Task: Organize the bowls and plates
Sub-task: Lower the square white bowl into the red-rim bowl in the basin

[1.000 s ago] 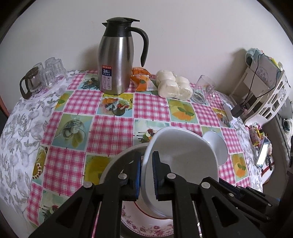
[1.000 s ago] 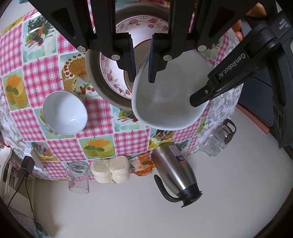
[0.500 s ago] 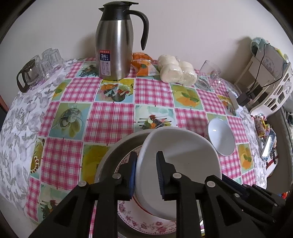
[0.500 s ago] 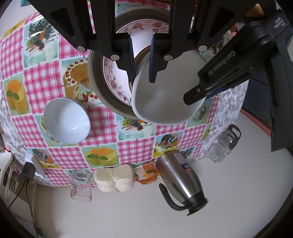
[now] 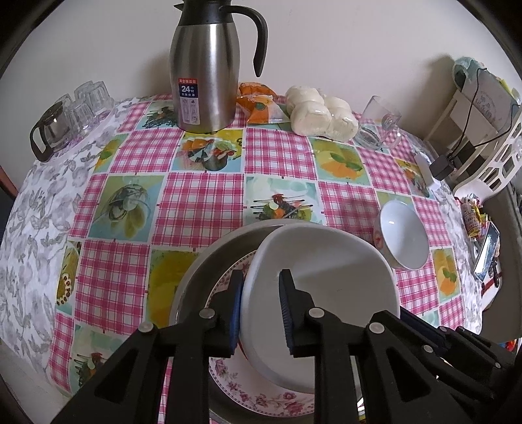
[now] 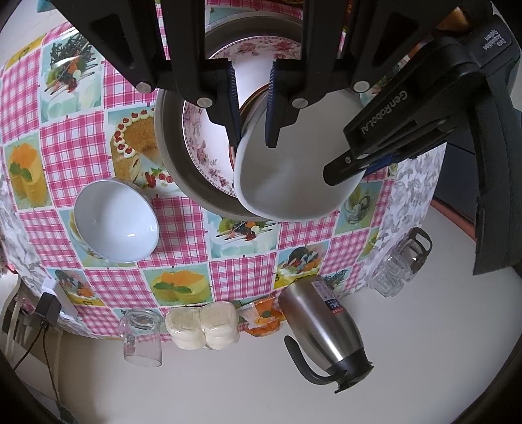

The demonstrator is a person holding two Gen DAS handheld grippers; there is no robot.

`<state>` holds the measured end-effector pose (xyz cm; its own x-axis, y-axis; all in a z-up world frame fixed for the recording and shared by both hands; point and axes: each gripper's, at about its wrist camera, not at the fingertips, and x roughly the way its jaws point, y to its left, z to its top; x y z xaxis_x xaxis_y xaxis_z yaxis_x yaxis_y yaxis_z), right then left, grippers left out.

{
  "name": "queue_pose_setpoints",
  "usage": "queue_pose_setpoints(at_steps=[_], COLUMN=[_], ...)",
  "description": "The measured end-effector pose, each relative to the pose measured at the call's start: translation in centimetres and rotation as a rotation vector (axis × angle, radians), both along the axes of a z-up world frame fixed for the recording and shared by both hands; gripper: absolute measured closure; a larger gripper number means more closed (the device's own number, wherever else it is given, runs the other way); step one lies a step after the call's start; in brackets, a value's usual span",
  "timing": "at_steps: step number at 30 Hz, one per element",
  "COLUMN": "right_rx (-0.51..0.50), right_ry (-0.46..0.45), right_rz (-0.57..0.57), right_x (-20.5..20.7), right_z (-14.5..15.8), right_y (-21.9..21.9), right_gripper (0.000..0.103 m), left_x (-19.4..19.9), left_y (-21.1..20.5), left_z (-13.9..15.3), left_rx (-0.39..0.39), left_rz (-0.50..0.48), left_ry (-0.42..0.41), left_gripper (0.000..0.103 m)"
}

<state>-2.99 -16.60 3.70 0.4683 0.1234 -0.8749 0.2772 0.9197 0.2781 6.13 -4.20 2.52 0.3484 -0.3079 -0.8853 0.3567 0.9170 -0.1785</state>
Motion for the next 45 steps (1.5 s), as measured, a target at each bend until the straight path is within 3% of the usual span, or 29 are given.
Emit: queue_pose_setpoints(at_steps=[24, 45], right_rx=[-0.020, 0.007], right_ry=[0.040, 0.031], right_rz=[0.017, 0.014], right_x=[0.15, 0.09], right_z=[-0.48, -0.28], right_y=[0.32, -0.08], right_gripper=[0.085, 0.085], left_x=[-0.42, -0.17], left_y=[-0.58, 0.16], left_z=[-0.21, 0.36], left_rx=[0.054, 0.025], left_rz=[-0.034, -0.019], left_ry=[0.004, -0.004], left_gripper=[0.072, 0.067])
